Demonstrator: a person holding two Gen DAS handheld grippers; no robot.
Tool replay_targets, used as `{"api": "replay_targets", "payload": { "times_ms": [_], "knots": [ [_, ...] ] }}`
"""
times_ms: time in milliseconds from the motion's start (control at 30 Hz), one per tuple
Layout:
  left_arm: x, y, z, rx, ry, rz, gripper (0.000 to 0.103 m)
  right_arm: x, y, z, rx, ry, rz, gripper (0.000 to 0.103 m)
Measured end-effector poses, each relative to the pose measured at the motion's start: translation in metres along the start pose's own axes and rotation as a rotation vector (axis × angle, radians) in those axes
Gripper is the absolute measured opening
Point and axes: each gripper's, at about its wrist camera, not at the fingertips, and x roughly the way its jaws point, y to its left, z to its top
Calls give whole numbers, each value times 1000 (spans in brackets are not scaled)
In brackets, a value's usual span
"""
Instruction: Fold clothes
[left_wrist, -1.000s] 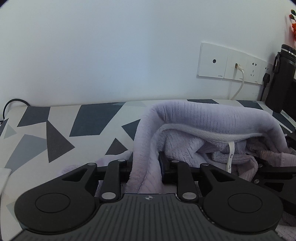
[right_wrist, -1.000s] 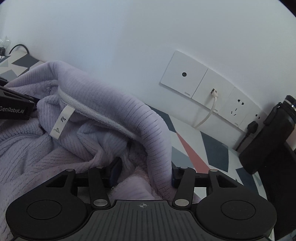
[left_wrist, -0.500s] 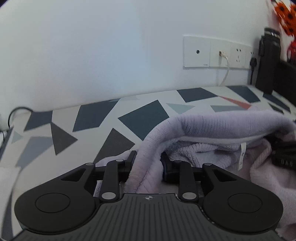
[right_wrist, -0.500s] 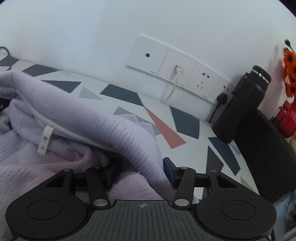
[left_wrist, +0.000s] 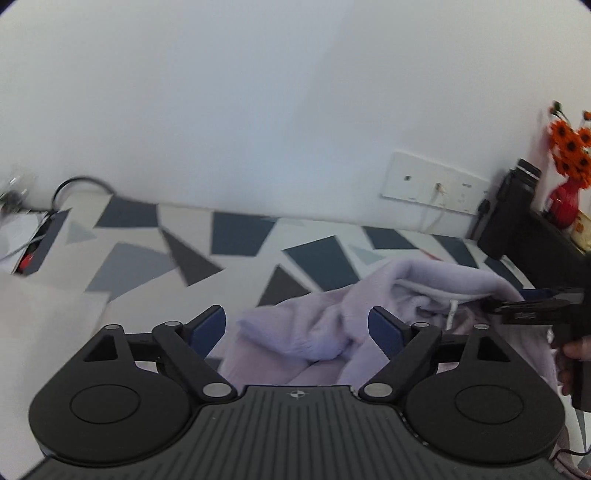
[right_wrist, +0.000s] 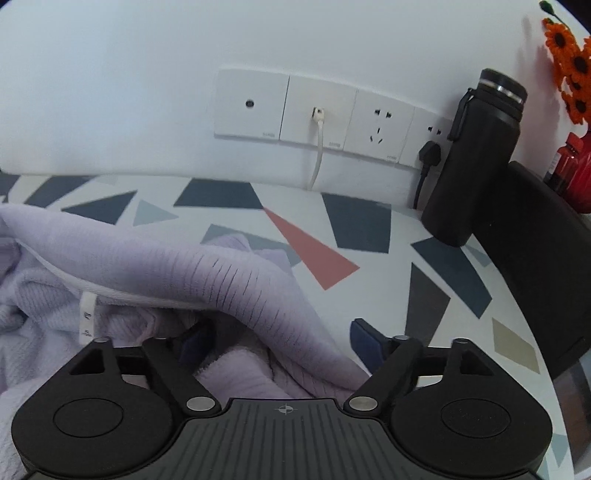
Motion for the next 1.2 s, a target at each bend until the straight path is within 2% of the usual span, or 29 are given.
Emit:
{"api": "replay_targets", "payload": {
  "times_ms": [100,167,267,333,367,400,467,533,600,633,700,767,867,933,1000,1133,1200],
  "knots": [
    [-7,31,-17,-58,80,70,82,-38,-2,5,15,-77,59,94],
    [-8,40,-31,-67,131,75,81,-61,7,6,6,-109,103,94],
    [-10,36,-45,-68,167,10,81,-89,25,5,-44,-132,226,94],
    [-7,26,-52,-48,194,-13,81,-98,47,0,-114,-103,316,93],
    [-5,21,-56,-33,208,-14,81,-98,58,-2,-153,-79,340,89],
    [-4,18,-58,-33,212,-8,81,-95,66,-5,-177,-60,348,83],
    [-3,13,-63,-36,220,4,80,-88,82,-11,-220,-19,360,79],
    [-8,17,-67,-101,215,-2,77,-74,92,-17,-220,44,352,70],
    [-16,27,-70,-178,202,-1,77,-60,98,-26,-221,108,336,48],
    [-20,34,-72,-226,199,0,77,-55,100,-31,-230,131,323,41],
    [-26,44,-74,-279,204,5,73,-48,98,-39,-270,144,276,13],
    [-30,49,-74,-293,219,12,68,-42,88,-46,-277,142,241,4],
    [-30,34,-73,-175,254,44,62,-32,62,-43,-143,165,282,3],
    [-29,25,-75,-131,263,55,44,-28,60,-42,-140,154,253,3],
    [-29,18,-77,-113,267,66,37,-27,62,-44,-153,143,235,3],
    [-24,-11,-84,6,277,102,37,-31,72,-48,-224,125,219,4],
    [-22,-28,-88,73,287,126,37,-32,71,-48,-218,122,228,4]
  ]
}}
